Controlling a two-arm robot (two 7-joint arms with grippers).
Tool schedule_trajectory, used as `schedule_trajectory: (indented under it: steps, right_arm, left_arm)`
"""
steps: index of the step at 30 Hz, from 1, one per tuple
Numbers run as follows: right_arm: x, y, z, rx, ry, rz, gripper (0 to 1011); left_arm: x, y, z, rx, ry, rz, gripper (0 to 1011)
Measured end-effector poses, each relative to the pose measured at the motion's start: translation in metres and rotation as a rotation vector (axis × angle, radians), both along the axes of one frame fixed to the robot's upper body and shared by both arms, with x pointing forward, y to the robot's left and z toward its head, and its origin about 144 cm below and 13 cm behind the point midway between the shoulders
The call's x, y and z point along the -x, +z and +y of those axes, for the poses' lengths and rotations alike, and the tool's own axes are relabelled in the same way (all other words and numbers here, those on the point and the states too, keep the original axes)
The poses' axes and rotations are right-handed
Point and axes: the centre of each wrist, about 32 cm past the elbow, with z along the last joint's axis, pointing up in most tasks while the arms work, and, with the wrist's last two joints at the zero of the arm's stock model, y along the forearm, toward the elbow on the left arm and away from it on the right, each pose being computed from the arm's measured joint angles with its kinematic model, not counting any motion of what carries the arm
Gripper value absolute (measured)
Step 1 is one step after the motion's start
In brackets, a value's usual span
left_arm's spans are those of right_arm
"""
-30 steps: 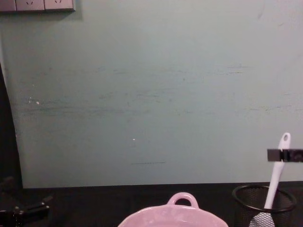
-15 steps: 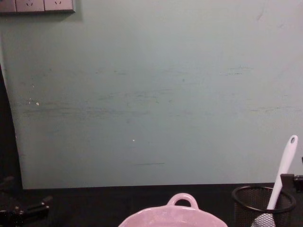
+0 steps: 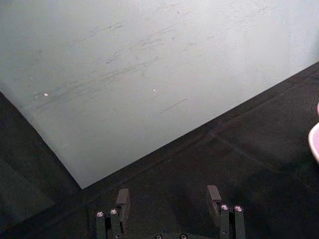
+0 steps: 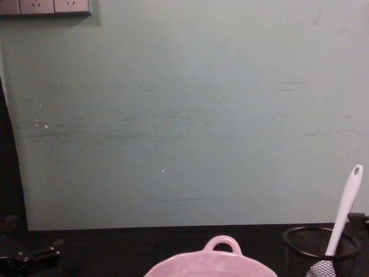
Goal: Use the one hand to pick up the spoon and stir the clear water in the bowl.
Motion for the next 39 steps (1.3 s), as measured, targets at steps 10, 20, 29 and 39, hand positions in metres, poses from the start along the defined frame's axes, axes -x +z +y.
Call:
schedule_trajectory:
  steps: [10, 20, 29, 39]
  right_arm:
    - [0.036, -0.017, -0.01, -0.058, -0.064, -0.134, 1002]
    - [0.053, -0.06, -0.014, -0.196, -0.161, -0.229, 1002]
    - [0.052, -0.077, -0.013, -0.235, -0.215, -0.188, 1002]
    - [0.053, -0.075, -0.013, -0.232, -0.208, -0.193, 1002]
  left_arm:
    - [0.0, 0.0, 0.0, 0.0, 0.0, 0.0, 1011]
    - [0.0, 0.0, 0.0, 0.0, 0.0, 0.0, 1011]
    - [0.0, 0.0, 0.0, 0.0, 0.0, 0.0, 1011]
    - [0.0, 0.0, 0.0, 0.0, 0.0, 0.0, 1011]
